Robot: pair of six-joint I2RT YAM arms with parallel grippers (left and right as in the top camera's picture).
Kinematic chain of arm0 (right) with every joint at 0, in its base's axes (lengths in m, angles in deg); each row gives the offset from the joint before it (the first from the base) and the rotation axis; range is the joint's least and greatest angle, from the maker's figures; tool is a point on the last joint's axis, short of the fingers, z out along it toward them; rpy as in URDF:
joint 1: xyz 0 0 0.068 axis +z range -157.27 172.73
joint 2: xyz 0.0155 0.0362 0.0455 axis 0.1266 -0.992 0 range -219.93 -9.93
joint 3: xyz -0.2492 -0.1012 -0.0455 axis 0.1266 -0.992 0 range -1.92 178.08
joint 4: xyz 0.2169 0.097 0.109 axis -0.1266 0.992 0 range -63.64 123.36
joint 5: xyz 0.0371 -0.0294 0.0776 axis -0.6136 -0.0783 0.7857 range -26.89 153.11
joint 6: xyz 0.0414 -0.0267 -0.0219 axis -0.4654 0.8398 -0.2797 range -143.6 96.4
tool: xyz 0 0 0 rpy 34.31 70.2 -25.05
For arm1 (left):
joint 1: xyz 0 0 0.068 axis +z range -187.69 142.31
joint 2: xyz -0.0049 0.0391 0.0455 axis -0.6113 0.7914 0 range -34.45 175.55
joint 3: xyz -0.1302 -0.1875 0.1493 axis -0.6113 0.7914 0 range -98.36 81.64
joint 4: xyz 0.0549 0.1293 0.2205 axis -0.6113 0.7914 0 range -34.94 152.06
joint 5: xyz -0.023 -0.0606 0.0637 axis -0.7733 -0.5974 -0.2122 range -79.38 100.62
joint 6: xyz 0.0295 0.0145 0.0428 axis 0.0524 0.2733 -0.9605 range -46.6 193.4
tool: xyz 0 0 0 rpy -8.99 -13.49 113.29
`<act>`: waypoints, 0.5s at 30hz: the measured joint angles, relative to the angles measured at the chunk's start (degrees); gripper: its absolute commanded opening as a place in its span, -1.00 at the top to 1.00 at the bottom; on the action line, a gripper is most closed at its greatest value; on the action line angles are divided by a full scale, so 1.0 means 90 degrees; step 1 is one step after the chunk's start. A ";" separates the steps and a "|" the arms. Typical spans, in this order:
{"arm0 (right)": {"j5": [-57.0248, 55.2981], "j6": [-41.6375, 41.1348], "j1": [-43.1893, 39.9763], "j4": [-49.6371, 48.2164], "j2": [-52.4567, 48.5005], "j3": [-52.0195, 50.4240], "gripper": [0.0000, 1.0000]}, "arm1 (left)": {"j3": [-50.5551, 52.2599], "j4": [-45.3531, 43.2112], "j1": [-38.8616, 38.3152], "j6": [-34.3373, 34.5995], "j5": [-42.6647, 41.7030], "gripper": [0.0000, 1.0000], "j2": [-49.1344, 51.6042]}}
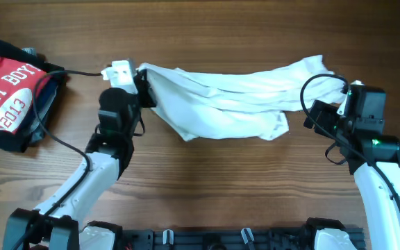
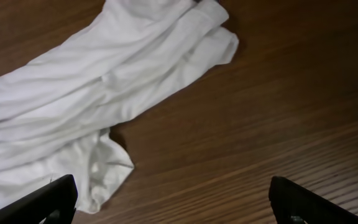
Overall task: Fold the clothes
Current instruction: 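Pull the shirt leftward with the left gripper, stretching it out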
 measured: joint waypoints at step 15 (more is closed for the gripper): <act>0.0000 0.0000 0.0000 0.0274 0.0000 0.0000 -0.99 | -0.1841 0.3497 0.0833 0.0262 -0.1367 -0.99 0.1071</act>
